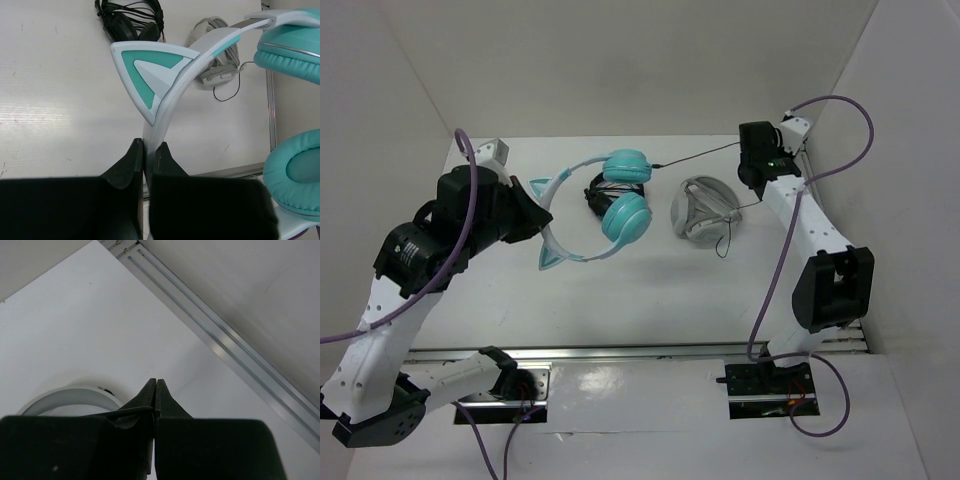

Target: Wrap the headphones

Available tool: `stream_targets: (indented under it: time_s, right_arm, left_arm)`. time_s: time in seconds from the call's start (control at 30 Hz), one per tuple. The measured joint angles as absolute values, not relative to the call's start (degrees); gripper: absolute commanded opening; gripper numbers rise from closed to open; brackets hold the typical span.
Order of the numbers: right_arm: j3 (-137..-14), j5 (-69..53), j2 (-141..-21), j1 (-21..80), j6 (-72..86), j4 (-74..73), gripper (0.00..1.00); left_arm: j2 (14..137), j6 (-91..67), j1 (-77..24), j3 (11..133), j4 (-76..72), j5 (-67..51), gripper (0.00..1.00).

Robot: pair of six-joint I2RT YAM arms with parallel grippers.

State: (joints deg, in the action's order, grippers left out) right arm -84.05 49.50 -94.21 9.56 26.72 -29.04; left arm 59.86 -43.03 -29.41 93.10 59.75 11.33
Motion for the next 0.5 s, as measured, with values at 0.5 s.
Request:
stream_targets:
  time_s: [0.5]
  right_arm:
    - [-82.6,49.9,-92.3,8.6,45.7,-48.8,0.0]
  left_arm:
    - [59.8,-41.9,-30.0,90.5,59.1,9.1,0.0]
